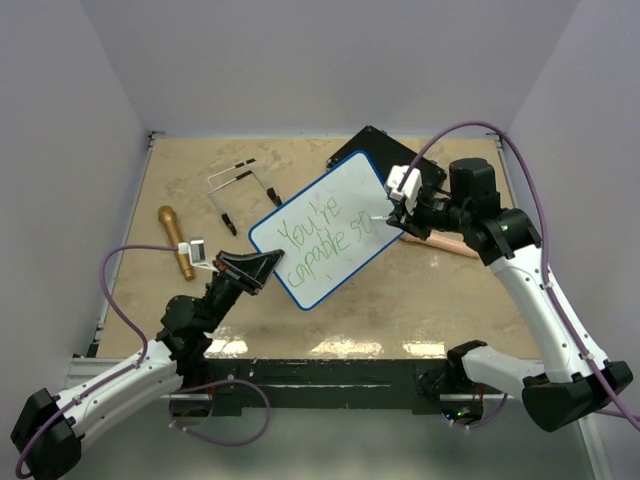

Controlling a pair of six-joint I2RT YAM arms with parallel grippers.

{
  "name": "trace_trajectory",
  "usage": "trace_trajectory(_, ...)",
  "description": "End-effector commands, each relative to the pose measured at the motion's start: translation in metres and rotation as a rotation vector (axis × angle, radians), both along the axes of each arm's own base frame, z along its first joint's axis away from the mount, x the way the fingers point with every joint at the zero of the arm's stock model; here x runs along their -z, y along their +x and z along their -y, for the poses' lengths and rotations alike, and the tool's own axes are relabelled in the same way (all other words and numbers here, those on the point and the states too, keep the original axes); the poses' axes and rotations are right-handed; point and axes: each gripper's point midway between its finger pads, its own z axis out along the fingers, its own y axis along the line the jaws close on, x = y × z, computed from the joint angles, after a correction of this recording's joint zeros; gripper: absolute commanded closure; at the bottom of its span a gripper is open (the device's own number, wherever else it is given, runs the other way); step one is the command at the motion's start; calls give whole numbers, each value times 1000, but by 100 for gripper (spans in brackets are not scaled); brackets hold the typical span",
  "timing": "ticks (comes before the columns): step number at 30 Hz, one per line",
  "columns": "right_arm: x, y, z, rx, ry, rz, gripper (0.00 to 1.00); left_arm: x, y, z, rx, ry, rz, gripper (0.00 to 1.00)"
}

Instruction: Write a sentence on the whiteboard

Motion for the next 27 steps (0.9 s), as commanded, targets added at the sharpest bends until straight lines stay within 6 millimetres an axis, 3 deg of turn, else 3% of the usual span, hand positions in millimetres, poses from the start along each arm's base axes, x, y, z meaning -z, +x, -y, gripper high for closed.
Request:
trace_trajectory(1,10,-10,9,-4,-43,-11,100,-55,-15,-15,2,-158,144,100)
trace_trajectory(8,15,-16,10,-33,-63,-28,100,-56,-15,-15,2,-159,146,100)
trace_trajectory(27,-26,17,3,83,47,83,100,-56,-14,-13,8,-152,143,100)
